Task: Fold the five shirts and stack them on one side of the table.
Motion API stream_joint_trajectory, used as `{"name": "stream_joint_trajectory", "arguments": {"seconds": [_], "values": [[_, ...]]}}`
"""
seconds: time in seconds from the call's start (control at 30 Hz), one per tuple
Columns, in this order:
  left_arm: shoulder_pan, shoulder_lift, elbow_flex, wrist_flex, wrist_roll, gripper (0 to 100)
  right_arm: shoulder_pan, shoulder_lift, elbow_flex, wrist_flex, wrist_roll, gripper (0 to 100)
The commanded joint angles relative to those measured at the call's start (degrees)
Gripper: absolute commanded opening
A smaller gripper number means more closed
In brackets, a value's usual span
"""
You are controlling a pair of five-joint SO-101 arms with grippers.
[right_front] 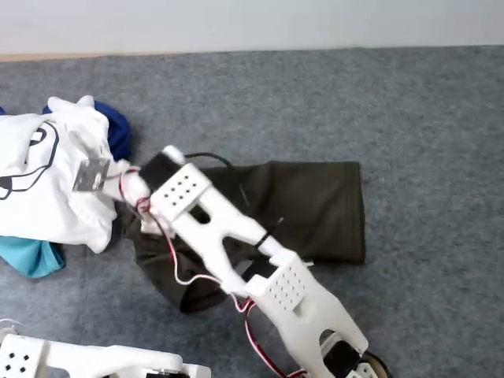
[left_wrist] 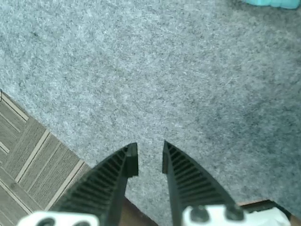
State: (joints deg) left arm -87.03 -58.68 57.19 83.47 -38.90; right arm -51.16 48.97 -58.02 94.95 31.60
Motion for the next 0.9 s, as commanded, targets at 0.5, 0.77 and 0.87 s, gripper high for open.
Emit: {"name": "stream_joint_trajectory", "arguments": {"seconds": [0.5,0.77,0.87], "values": [[0.26,-0.79,2.24,-3.34,-0.44,10,8.75,1.80,-5.27,-8.40,3.43,2.9],[0.26,-0.79,2.68,-3.43,-0.44,10,3.65,-3.30,-3.60,8.13,0.62,12.5],[0.26,-0.79,2.68,-3.43,-0.44,10,2.33,-5.49,-0.62,7.96,-0.53,15.1]]}}
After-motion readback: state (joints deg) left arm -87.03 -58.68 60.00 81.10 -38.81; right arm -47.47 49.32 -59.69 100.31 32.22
